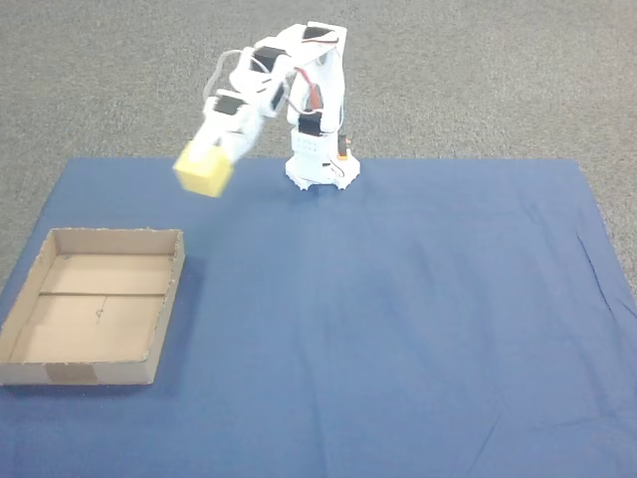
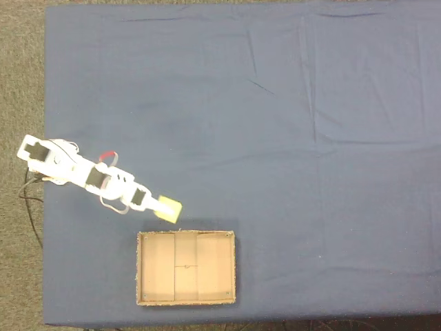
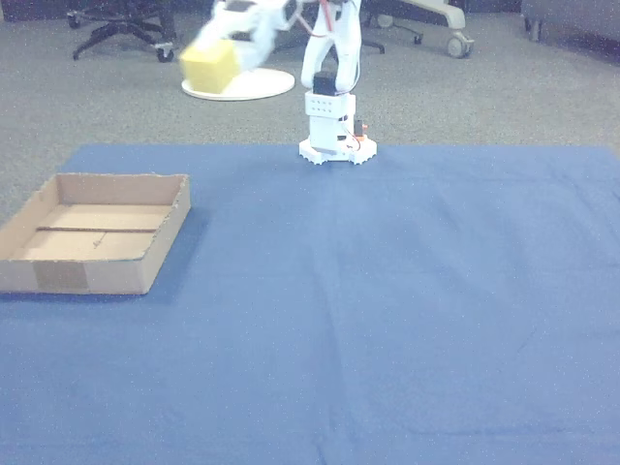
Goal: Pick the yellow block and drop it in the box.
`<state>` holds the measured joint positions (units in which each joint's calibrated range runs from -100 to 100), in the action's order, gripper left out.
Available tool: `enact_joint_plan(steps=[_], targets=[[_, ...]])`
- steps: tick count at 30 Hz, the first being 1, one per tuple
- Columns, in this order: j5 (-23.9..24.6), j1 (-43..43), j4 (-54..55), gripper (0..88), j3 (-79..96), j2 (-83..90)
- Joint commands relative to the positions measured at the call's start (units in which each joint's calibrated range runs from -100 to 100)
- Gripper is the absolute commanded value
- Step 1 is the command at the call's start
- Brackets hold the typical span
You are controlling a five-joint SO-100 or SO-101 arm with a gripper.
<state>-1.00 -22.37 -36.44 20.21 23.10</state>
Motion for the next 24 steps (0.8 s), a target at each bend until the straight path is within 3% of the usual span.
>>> enact_joint_plan(steps=[1,11,20,24], targets=[[0.0,-4.2,-0.2,19.1,-18.5,-12.3],[-4.9,-14.9,-6.4,19.7,-57.0,-52.4],[-7.7,-13.8,-12.2,19.2,-68.1,-67.0],[-9.4,-12.6,-21.1,18.9,-66.1,-67.0]])
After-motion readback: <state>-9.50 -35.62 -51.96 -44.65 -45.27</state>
